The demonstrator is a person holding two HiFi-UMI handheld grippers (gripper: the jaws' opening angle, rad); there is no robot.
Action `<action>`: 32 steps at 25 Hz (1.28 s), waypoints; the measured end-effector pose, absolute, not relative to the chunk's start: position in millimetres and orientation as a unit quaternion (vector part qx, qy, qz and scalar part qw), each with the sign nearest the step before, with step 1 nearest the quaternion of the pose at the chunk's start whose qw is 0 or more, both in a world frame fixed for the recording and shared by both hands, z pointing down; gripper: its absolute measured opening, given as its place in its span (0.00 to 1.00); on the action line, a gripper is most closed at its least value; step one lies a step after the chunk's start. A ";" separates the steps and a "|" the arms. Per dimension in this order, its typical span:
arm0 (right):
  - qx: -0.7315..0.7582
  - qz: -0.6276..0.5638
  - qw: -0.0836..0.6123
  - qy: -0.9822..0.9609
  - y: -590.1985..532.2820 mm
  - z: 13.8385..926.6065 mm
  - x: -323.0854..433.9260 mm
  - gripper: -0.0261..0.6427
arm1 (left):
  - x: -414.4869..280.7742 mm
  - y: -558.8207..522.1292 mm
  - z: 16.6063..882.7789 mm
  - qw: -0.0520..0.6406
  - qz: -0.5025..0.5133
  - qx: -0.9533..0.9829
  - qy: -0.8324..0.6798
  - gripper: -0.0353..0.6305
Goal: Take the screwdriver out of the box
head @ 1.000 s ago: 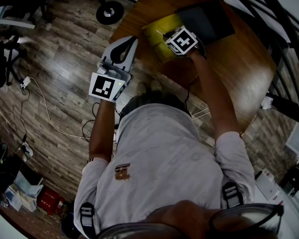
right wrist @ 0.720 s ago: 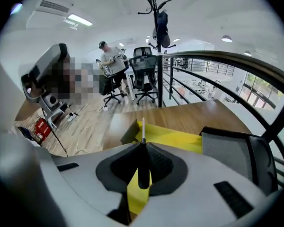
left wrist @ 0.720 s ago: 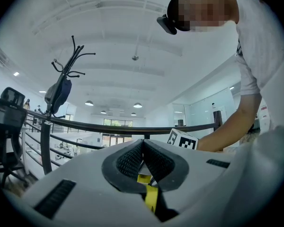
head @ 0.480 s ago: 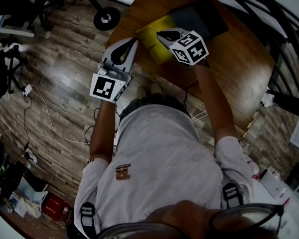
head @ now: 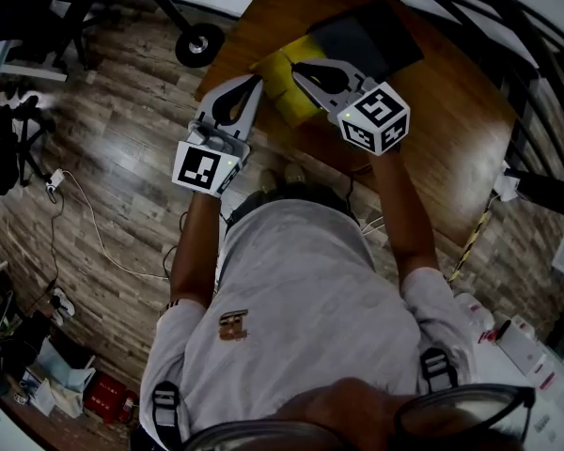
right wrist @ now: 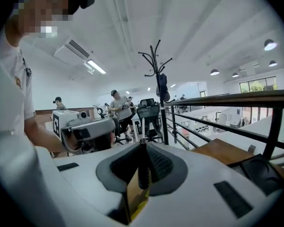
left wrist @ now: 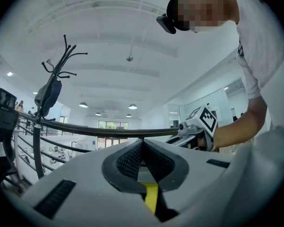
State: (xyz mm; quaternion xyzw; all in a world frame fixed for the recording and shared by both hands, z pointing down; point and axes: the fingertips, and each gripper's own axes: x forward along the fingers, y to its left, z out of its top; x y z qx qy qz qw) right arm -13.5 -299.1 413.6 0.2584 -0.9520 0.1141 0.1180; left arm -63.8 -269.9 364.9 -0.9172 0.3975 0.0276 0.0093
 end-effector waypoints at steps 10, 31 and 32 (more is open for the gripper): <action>0.248 0.095 0.006 -0.964 -271.1 372.7 -9.9 0.12 | -56.6 -264.5 358.4 0.015 0.028 -0.918 0.395 0.08; 0.236 0.076 -0.044 -0.968 -247.6 352.4 -13.5 0.12 | -53.9 -256.5 354.8 0.016 0.030 -0.921 0.389 0.08; 0.235 0.076 -0.044 -0.968 -247.3 351.6 -13.7 0.12 | -53.8 -256.4 354.2 0.016 0.030 -0.921 0.389 0.08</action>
